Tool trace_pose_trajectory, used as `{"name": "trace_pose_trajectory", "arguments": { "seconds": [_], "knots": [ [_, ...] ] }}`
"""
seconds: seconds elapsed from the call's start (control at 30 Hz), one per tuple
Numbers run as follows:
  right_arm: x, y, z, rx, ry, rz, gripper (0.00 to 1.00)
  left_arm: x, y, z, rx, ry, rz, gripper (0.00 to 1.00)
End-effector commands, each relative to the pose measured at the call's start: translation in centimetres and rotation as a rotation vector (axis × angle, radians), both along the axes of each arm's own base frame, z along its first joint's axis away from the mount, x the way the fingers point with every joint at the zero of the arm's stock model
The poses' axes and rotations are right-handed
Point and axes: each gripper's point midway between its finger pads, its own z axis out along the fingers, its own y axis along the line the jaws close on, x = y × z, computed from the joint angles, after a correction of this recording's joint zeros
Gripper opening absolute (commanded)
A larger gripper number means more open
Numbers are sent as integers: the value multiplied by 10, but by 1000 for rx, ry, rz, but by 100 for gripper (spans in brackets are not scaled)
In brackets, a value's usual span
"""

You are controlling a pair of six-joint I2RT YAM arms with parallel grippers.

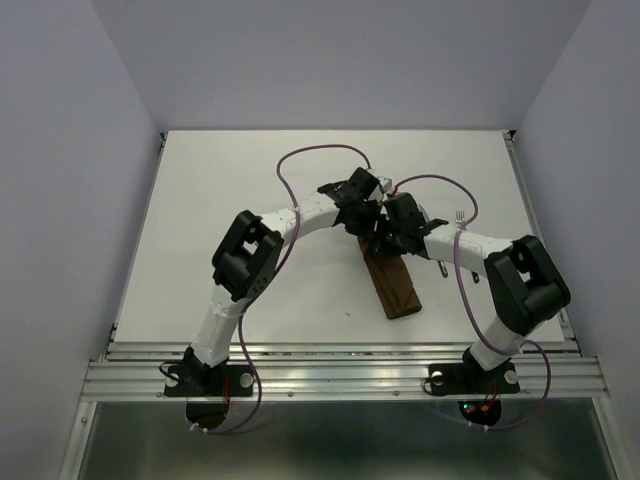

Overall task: Fold the napkin into a case and place the utensils inside
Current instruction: Smooth out the smaller rectangle-folded napkin at the center of the board.

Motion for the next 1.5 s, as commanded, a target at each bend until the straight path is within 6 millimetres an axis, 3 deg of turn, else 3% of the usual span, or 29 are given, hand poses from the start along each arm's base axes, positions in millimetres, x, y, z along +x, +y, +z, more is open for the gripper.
{"name": "trace_pose_trajectory", "arguments": {
  "seconds": [0.0,0.3,0.67,1.0,1.47],
  "knots": [
    [1,-5,-13,-107,-24,-3,29,-1,-5,15,-43,-6,-16,0],
    [0,-12,-25,-169,-29,-36,25,-4,-6,13,-46,1,-23,0],
    [0,-11,-18,-134,-48,-71,1,-8,-5,10,-58,23,-34,0],
    [4,12,19,45,-138,-57,1,-10,-3,9,-65,30,-40,0],
    [2,28,19,115,-107,-30,1,-13,-3,15,-80,34,-46,0]
  ]
}}
